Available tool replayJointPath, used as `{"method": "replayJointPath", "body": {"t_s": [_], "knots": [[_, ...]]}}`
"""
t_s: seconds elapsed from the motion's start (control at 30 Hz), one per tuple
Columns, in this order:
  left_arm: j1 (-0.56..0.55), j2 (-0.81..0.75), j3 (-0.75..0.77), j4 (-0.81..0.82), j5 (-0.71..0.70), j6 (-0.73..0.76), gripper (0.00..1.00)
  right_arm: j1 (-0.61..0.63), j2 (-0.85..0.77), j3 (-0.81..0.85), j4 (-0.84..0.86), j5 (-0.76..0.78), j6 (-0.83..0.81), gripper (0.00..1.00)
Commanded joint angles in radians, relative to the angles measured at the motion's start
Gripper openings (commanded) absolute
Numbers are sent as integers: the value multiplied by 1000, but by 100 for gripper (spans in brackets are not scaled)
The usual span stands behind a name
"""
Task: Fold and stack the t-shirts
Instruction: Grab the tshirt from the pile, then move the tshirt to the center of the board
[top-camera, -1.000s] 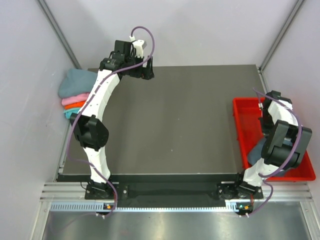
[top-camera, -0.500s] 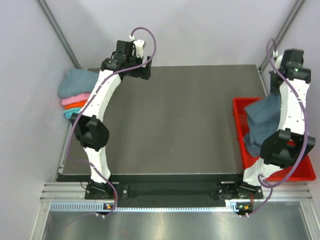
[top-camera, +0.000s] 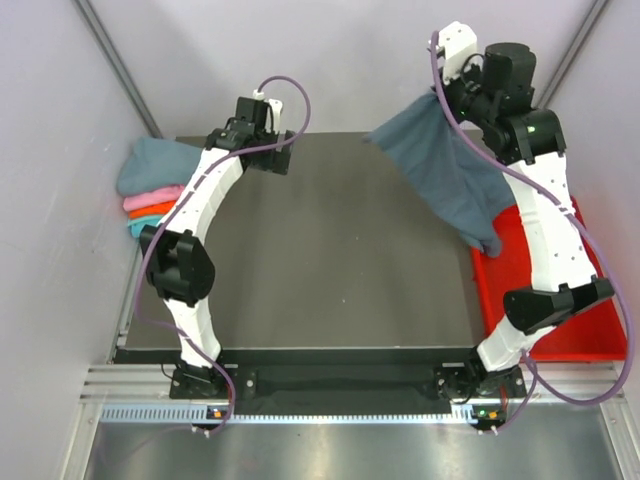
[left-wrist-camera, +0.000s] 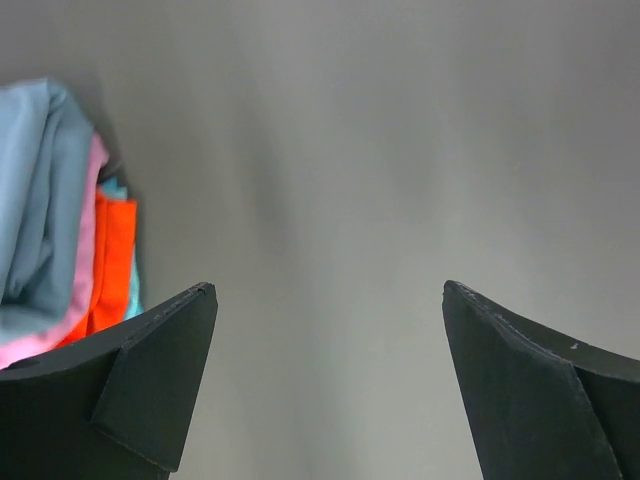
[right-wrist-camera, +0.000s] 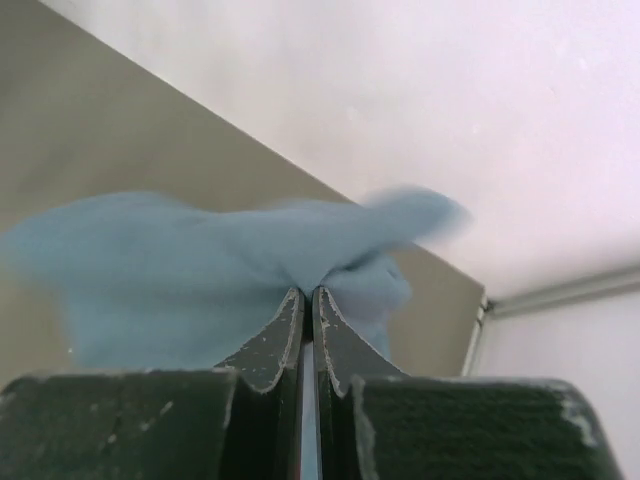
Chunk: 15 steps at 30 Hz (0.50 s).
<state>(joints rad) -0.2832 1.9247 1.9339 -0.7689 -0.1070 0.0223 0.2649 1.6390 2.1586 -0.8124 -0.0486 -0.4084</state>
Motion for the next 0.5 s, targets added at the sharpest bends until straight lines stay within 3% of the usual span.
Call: {"method": "replayJointPath", "body": {"t_s": [0.0, 0.17, 0.47], "knots": [[6, -130, -44, 43, -62, -13, 99, 43, -5, 125, 180, -45, 23, 0], [12, -173, -108, 43, -95, 4, 99, 56, -5, 239, 307, -54, 94, 0], [33, -148, -95, 42, -209, 96, 99, 66, 19, 280, 573, -163, 232, 0]]}}
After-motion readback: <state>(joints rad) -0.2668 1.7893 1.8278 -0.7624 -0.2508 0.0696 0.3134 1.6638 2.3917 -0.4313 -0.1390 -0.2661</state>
